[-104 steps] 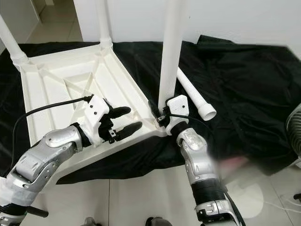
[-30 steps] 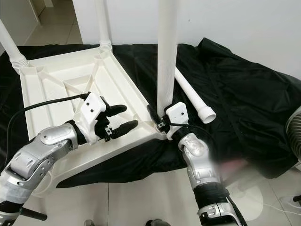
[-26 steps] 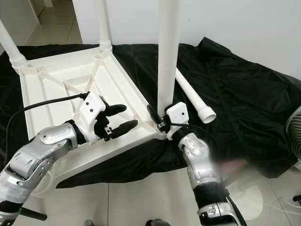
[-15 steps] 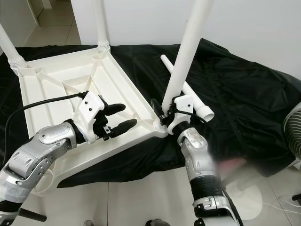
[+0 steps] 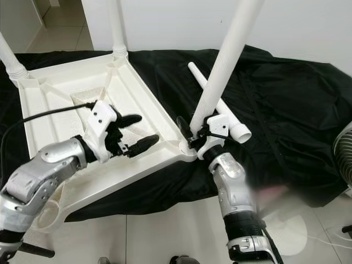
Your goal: Building children table
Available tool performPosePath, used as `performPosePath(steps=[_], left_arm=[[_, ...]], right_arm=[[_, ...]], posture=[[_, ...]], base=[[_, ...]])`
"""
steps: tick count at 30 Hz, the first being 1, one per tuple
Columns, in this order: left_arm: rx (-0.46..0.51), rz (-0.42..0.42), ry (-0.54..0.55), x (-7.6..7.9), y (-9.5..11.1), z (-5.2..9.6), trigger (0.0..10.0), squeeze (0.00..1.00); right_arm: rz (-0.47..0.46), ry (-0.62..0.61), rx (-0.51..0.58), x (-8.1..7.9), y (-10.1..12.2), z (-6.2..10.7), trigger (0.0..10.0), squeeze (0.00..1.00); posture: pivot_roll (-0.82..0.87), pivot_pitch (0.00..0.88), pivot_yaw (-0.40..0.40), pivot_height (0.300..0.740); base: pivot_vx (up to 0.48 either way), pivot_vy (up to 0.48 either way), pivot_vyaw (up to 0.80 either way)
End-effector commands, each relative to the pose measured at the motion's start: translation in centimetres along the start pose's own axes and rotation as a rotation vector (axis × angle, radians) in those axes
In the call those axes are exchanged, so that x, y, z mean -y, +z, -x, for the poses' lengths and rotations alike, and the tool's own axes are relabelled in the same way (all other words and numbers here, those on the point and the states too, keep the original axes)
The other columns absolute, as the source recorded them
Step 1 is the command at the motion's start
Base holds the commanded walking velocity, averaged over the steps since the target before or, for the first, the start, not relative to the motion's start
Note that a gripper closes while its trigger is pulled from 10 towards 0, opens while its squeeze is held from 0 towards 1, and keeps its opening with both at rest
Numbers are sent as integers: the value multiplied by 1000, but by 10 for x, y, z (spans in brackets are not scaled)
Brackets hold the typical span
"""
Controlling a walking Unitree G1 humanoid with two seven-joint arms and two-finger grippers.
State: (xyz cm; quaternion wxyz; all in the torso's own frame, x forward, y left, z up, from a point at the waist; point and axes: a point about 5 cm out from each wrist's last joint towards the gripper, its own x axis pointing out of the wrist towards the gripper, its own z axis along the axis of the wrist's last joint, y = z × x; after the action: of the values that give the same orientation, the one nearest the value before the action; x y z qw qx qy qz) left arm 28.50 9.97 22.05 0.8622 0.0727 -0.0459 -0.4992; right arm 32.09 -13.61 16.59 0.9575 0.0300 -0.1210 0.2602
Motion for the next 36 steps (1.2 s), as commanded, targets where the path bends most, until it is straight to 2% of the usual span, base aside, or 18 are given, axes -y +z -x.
performPosePath(steps=[1,3,4,8,10,14,15,25,31,36], left_arm=[[1,-1,-117,3,1,-1,10000,1000],[2,-20,-116,1,3,-4,10000,984],[-1,-40,-119,-2,6,-6,10000,0],[8,-52,-119,-5,11,-10,10000,0],[65,-21,-138,-10,28,-20,10000,0],[104,15,-160,-11,38,-26,10000,0],[109,54,-168,-14,49,-32,10000,0],[108,66,-215,-16,63,-44,10000,0],[185,123,-371,-6,85,-56,10000,0],[211,165,-457,1,95,-60,10000,0]], right_arm=[[-62,19,-99,-2,-18,6,10000,0],[-65,32,-103,-1,-15,5,10000,0],[-62,47,-106,1,-11,3,10000,0],[-61,70,-103,2,-5,1,10000,0],[-31,123,-100,8,8,-5,10000,0],[-7,145,-104,13,15,-8,10000,0],[8,166,-117,18,23,-11,10000,0],[70,215,-205,26,29,-14,10000,0],[78,371,-265,19,34,-18,10000,0],[88,444,-281,15,39,-21,10000,0]], posture=[[-27,106,-18,740],[-25,101,-26,740],[-25,101,-26,740],[-28,96,-33,740],[-32,85,-38,740],[-36,80,-41,740],[-38,75,-41,740],[-43,64,-35,740],[-41,56,-34,740],[-40,52,-35,740]], base=[[0,0,0],[0,0,0],[0,0,0],[0,0,0],[0,0,0],[0,0,0],[0,0,0],[0,0,0],[0,0,0],[0,0,0]])
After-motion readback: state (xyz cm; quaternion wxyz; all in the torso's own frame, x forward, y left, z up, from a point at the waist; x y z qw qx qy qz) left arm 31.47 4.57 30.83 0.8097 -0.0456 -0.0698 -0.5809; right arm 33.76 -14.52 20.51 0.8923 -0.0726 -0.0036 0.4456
